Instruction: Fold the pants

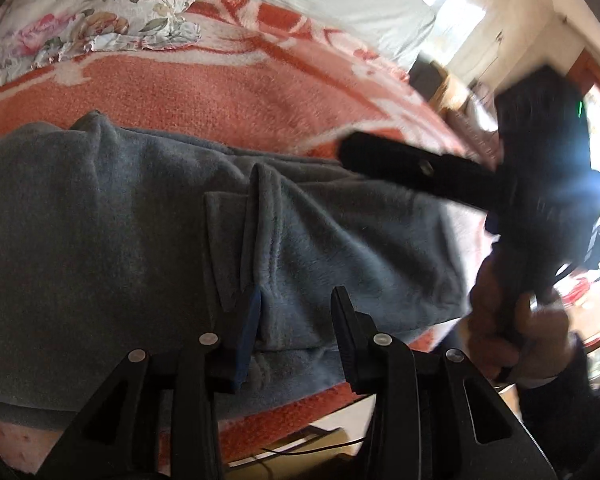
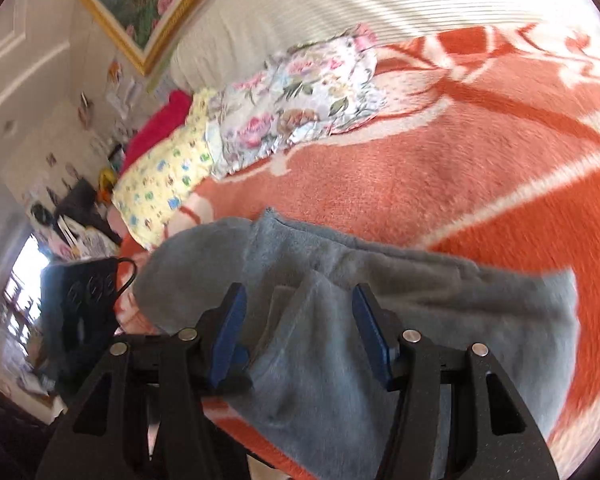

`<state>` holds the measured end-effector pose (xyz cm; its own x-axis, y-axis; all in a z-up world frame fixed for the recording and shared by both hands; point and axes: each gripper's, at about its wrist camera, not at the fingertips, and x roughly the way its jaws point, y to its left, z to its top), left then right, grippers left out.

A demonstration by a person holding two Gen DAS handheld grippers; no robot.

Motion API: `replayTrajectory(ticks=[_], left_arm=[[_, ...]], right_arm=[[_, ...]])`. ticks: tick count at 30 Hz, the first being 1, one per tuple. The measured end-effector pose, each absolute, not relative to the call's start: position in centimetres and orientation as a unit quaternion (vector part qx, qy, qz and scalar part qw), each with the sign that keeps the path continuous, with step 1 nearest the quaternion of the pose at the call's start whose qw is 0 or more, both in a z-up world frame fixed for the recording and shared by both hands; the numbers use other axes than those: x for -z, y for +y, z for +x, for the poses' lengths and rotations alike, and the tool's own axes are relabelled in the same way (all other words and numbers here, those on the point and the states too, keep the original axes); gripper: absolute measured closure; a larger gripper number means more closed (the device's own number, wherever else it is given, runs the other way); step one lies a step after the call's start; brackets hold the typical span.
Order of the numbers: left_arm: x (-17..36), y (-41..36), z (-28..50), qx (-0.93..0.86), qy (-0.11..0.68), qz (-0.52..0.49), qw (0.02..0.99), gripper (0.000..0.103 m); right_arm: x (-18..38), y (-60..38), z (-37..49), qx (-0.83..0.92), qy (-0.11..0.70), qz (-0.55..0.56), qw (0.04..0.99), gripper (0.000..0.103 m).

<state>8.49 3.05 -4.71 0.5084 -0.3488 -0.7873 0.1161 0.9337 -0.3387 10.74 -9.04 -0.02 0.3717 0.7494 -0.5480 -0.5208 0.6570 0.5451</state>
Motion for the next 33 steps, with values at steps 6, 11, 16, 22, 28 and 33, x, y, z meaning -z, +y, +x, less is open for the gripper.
replayTrajectory(ticks=[6, 11, 16, 22, 28, 33], left_arm=[[6.1, 1.9, 8.7, 0.116, 0.494, -0.102, 0.856, 0.065], [7.8, 3.6, 9.2, 0.121, 0.506, -0.158, 0.839, 0.073], [7.6, 5.1, 8.3, 0.117, 0.502, -0.180, 0.838, 0.097], [6.2, 6.4, 6.1, 0.115, 0.487, -0.189, 0.845, 0.098], [9.2, 7.2, 6.2, 0.104, 0.513, -0.212, 0.825, 0.098], [8.6, 8.1, 5.0, 0.113, 0.508, -0.218, 0.826, 0.094]], right_arm=[[1.9, -4.8, 12.9, -0.376, 0.442, 0.060, 0.812, 0.046], [4.4, -3.7, 13.8, -0.359, 0.469, 0.032, 0.807, 0.076], [3.2, -4.2, 12.7, -0.373, 0.444, 0.052, 0.813, 0.092], [0.3, -3.0, 11.5, -0.434, 0.409, 0.074, 0.799, 0.092], [5.5, -0.7, 12.5, -0.413, 0.456, 0.049, 0.787, 0.087], [4.5, -2.0, 12.3, -0.430, 0.429, 0.091, 0.789, 0.071]])
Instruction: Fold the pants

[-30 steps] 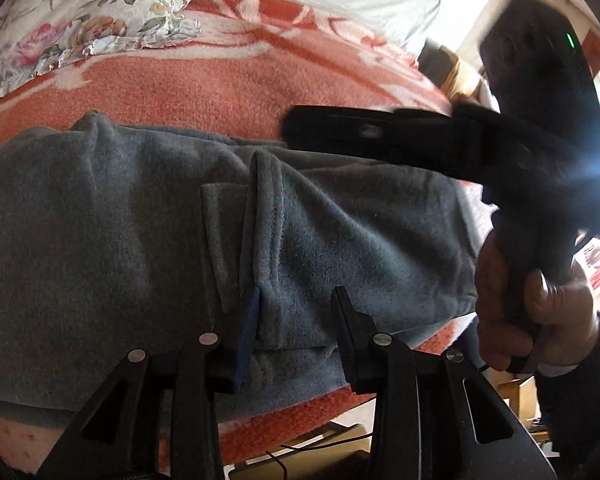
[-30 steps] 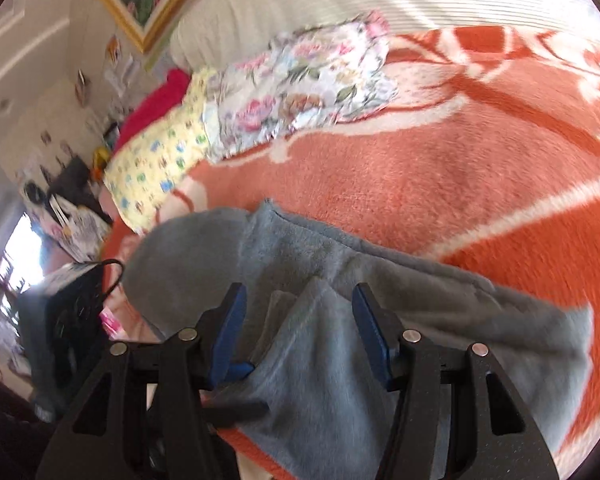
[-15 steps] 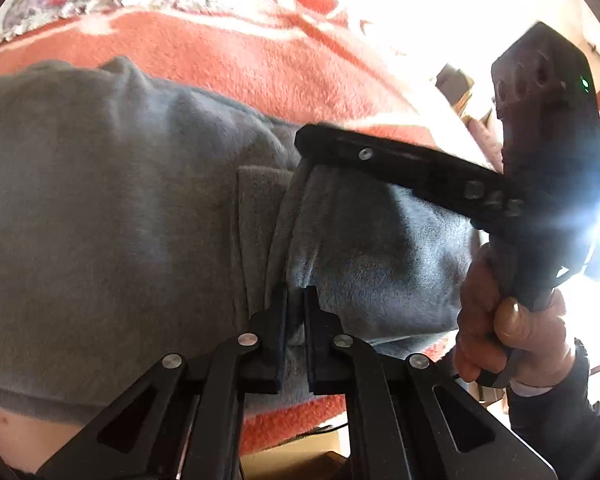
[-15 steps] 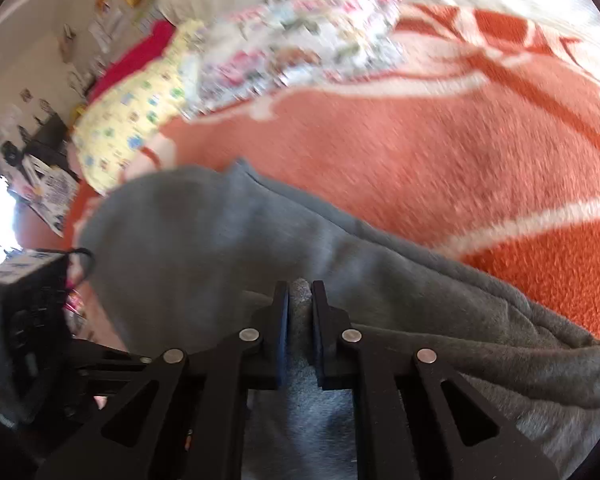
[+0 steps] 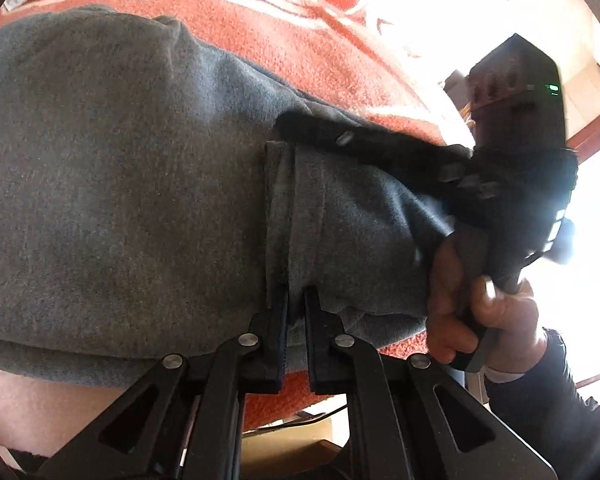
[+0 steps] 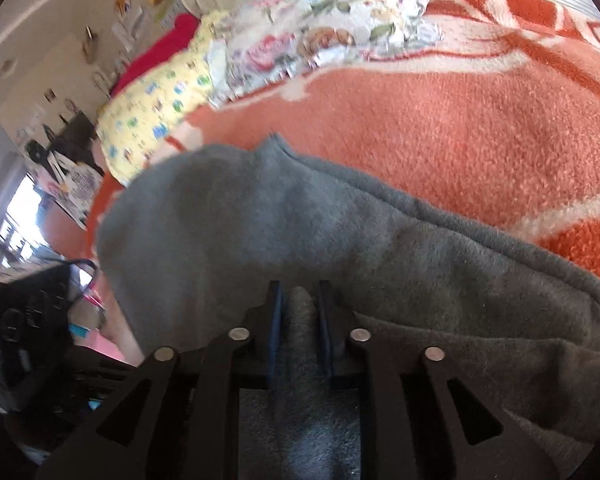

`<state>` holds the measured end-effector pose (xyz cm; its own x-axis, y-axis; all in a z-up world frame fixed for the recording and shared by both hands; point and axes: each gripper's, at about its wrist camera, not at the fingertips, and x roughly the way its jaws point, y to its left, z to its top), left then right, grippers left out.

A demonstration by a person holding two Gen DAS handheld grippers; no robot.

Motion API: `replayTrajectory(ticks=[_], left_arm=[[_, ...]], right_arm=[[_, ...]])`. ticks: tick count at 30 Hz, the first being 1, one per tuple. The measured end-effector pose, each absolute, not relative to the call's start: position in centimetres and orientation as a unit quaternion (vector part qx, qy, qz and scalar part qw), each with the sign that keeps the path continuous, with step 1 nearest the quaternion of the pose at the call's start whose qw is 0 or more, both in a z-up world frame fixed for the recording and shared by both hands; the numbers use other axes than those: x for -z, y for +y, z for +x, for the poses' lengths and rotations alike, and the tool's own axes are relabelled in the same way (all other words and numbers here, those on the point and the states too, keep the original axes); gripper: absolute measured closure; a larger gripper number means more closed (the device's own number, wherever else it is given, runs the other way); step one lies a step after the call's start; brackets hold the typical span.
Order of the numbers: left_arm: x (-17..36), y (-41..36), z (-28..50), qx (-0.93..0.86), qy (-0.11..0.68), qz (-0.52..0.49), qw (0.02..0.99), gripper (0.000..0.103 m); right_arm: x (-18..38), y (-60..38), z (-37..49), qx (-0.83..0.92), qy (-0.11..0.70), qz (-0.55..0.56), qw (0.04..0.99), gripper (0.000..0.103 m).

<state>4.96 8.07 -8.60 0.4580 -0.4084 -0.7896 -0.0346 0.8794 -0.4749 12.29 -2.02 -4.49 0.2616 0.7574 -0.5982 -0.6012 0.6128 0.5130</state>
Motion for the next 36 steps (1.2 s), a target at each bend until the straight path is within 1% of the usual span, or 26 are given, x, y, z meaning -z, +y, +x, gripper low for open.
replayTrajectory(ticks=[1, 2, 3, 6, 11, 13, 15, 21, 27, 29, 30, 36], left_arm=[[8.5, 8.3, 4.6, 0.114, 0.507, -0.219, 0.826, 0.091], [8.4, 8.6, 4.2, 0.114, 0.507, -0.220, 0.826, 0.090], [8.3, 8.8, 4.0, 0.114, 0.507, -0.223, 0.825, 0.088], [8.2, 9.6, 3.1, 0.112, 0.503, -0.238, 0.823, 0.087], [7.7, 11.7, 1.3, 0.092, 0.485, -0.259, 0.830, 0.086], [7.2, 12.7, 0.4, 0.082, 0.475, -0.270, 0.834, 0.078], [6.9, 13.9, -0.2, 0.070, 0.463, -0.278, 0.839, 0.075], [5.5, 18.2, -2.9, 0.025, 0.418, -0.325, 0.848, 0.075], [4.5, 22.1, -4.8, -0.020, 0.389, -0.354, 0.850, 0.075], [4.3, 23.4, -6.0, -0.035, 0.380, -0.363, 0.850, 0.072], [4.3, 23.9, -6.2, -0.043, 0.378, -0.365, 0.850, 0.068], [3.8, 27.1, -8.6, -0.088, 0.358, -0.382, 0.847, 0.068]], right_arm=[[4.0, -2.3, 12.2, -0.432, 0.420, 0.094, 0.793, 0.059], [3.4, -2.5, 12.0, -0.435, 0.409, 0.096, 0.797, 0.051], [2.5, -2.8, 11.7, -0.440, 0.395, 0.099, 0.800, 0.050], [0.9, -2.8, 11.5, -0.444, 0.377, 0.100, 0.807, 0.050], [0.1, -1.4, 11.8, -0.453, 0.380, 0.094, 0.801, 0.050], [0.1, -0.5, 11.9, -0.455, 0.386, 0.090, 0.797, 0.050], [0.1, 0.4, 11.9, -0.462, 0.391, 0.088, 0.791, 0.050], [-0.6, 3.9, 12.0, -0.483, 0.396, 0.063, 0.778, 0.050], [-2.0, 7.2, 12.0, -0.510, 0.384, 0.047, 0.768, 0.050], [-2.4, 8.3, 12.2, -0.515, 0.384, 0.041, 0.765, 0.049], [-2.5, 8.9, 12.2, -0.518, 0.384, 0.039, 0.764, 0.049], [-3.2, 12.4, 12.1, -0.538, 0.383, 0.022, 0.750, 0.049]])
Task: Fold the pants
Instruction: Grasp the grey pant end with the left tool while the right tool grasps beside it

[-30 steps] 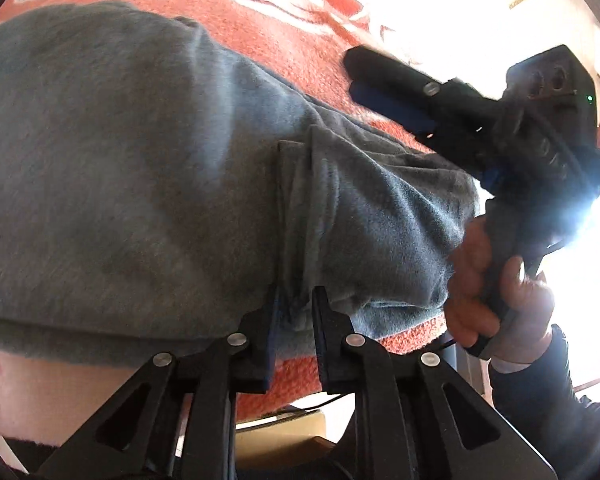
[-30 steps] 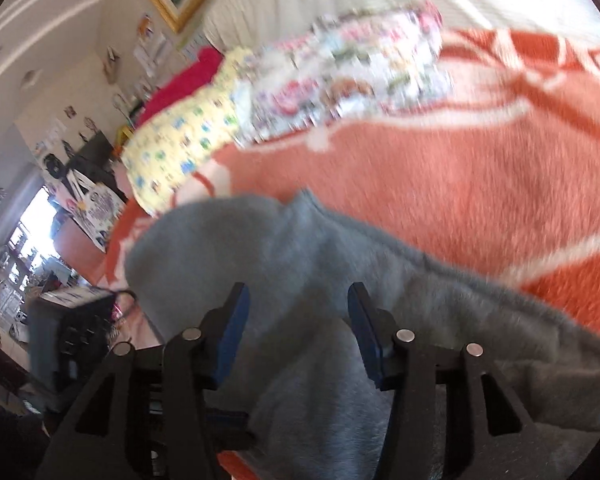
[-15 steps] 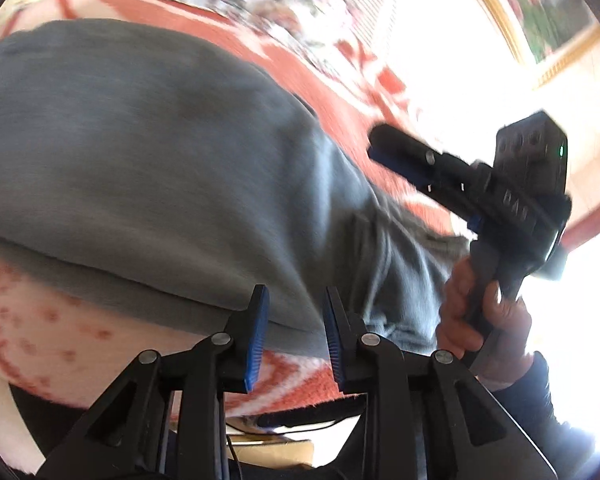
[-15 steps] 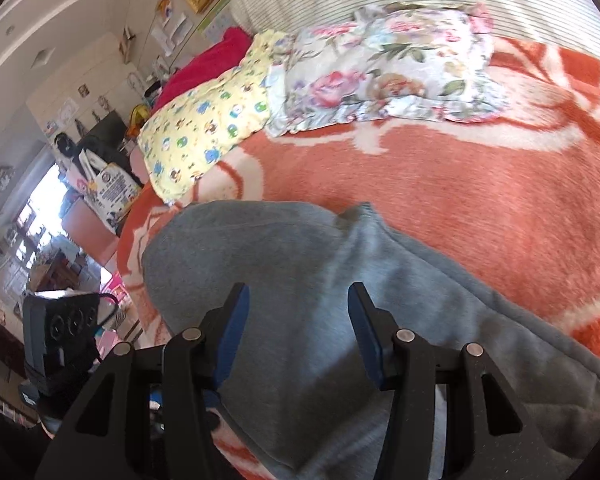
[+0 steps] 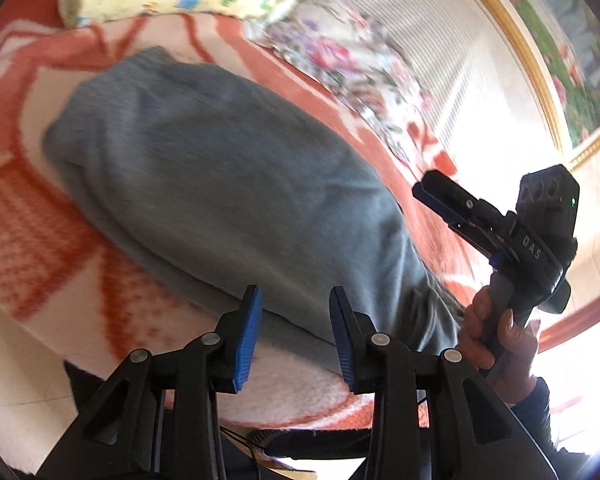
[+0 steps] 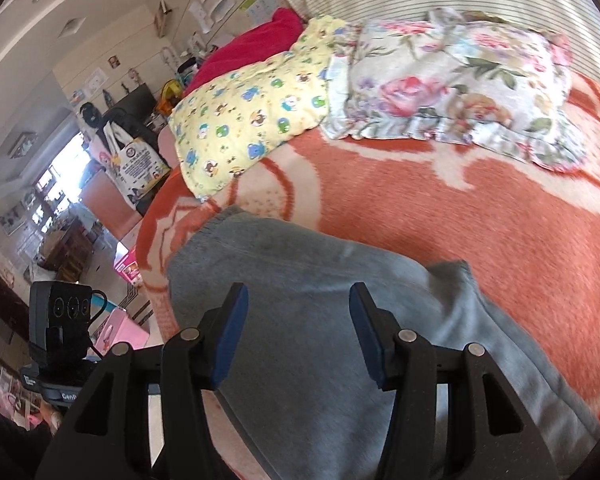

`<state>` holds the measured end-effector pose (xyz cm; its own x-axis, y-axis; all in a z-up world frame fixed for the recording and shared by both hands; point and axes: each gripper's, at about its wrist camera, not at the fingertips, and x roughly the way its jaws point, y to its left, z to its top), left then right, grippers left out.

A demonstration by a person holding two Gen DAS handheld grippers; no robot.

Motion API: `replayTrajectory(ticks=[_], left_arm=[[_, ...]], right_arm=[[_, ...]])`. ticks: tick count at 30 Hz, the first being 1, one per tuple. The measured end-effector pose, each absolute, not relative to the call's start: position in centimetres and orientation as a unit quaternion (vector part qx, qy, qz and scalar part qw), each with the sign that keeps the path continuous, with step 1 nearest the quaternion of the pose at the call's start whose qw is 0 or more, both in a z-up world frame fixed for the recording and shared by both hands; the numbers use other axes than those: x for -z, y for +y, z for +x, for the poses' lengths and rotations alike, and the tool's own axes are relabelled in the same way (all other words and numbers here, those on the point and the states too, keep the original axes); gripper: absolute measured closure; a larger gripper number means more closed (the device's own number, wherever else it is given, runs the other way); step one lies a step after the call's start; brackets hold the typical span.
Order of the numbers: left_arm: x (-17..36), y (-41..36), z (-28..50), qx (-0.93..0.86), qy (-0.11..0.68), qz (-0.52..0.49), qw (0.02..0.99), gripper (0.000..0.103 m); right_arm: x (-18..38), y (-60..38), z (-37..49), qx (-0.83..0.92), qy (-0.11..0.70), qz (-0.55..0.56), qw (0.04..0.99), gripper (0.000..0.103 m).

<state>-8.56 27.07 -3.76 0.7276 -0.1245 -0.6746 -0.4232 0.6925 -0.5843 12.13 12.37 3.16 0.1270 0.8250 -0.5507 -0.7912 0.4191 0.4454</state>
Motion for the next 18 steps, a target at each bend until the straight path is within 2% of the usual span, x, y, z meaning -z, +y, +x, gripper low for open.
replayTrajectory(ticks=[3, 7, 11, 18], left_arm=[[3.8, 28.7, -9.6, -0.112, 0.349, -0.392, 0.844, 0.066], [4.1, 30.9, -10.9, -0.133, 0.335, -0.415, 0.836, 0.051], [4.5, 32.9, -12.2, -0.151, 0.317, -0.445, 0.824, 0.051], [5.4, 35.5, -14.1, -0.189, 0.307, -0.474, 0.804, 0.051]], right_arm=[[-3.3, 13.7, 12.1, -0.547, 0.379, 0.019, 0.746, 0.049], [-3.7, 15.8, 12.2, -0.560, 0.379, 0.015, 0.737, 0.048], [-4.0, 18.1, 12.3, -0.571, 0.380, 0.005, 0.728, 0.044], [-4.3, 23.2, 12.8, -0.596, 0.386, -0.030, 0.703, 0.044]])
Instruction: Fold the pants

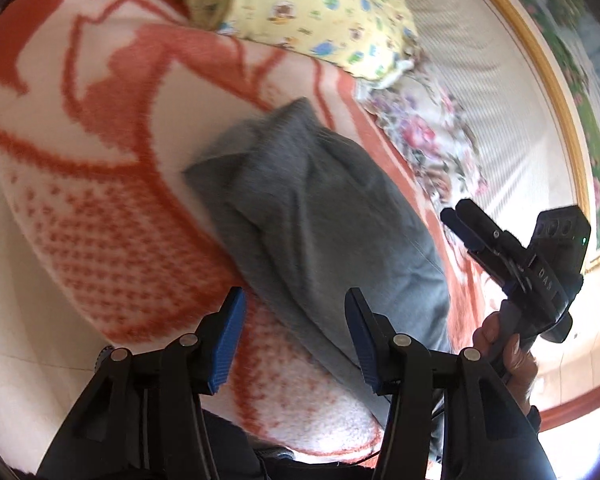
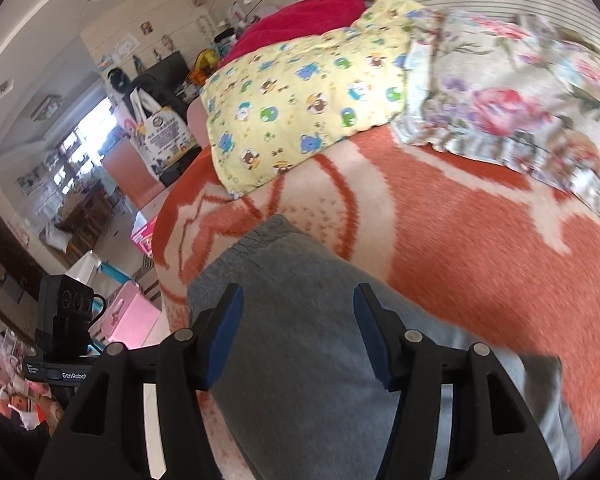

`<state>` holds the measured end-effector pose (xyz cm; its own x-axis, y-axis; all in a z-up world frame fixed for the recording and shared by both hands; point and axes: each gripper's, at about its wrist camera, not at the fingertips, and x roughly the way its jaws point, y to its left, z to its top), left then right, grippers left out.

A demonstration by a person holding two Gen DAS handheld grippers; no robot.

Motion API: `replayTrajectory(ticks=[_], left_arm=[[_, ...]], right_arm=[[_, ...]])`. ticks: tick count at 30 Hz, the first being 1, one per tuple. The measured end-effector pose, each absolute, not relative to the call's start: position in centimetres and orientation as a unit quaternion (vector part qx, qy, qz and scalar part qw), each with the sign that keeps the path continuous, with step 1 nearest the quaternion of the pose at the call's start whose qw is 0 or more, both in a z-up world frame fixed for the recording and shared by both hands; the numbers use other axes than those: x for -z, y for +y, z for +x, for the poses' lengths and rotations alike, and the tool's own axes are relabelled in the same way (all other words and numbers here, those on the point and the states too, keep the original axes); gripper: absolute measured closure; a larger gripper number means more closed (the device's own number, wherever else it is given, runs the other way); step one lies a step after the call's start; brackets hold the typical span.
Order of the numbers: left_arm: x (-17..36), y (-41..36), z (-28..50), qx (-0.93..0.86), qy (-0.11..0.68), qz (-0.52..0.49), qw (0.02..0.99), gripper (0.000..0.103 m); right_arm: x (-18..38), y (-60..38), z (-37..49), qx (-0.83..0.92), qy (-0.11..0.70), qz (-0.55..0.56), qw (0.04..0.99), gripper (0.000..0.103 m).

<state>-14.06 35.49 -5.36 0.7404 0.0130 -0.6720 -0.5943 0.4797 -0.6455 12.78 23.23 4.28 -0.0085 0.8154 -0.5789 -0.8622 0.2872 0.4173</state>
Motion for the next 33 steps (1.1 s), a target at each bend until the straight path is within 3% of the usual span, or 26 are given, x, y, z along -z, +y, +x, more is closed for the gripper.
replayTrajectory(ticks=[4, 22, 24, 25, 26, 28, 33], left_arm=[[6.0, 36.6, -14.2, -0.195, 0.305, -0.491, 0.792, 0.042], [8.4, 40.0, -11.2, -0.268, 0.307, -0.530, 0.744, 0.028], [8.2, 39.9, -10.5, -0.279, 0.304, -0.517, 0.750, 0.029], [8.1, 39.9, -10.1, -0.283, 0.306, -0.508, 0.754, 0.031], [7.9, 39.8, -9.8, -0.287, 0.306, -0.495, 0.761, 0.035], [7.5, 39.6, -9.1, -0.255, 0.299, -0.489, 0.779, 0.081], [6.2, 38.7, -8.9, -0.232, 0.278, -0.485, 0.796, 0.086]], right_arm=[[-4.2, 27.6, 13.7, -0.613, 0.401, -0.066, 0.678, 0.042], [0.7, 43.1, 15.1, -0.625, 0.492, -0.167, 0.582, 0.032], [1.7, 43.7, 14.7, -0.621, 0.495, -0.178, 0.581, 0.047], [2.0, 43.8, 14.6, -0.615, 0.497, -0.183, 0.583, 0.075], [2.2, 43.5, 14.6, -0.609, 0.499, -0.183, 0.588, 0.079], [1.7, 42.7, 14.5, -0.613, 0.492, -0.167, 0.595, 0.085], [-1.1, 39.3, 14.6, -0.619, 0.464, -0.129, 0.620, 0.089]])
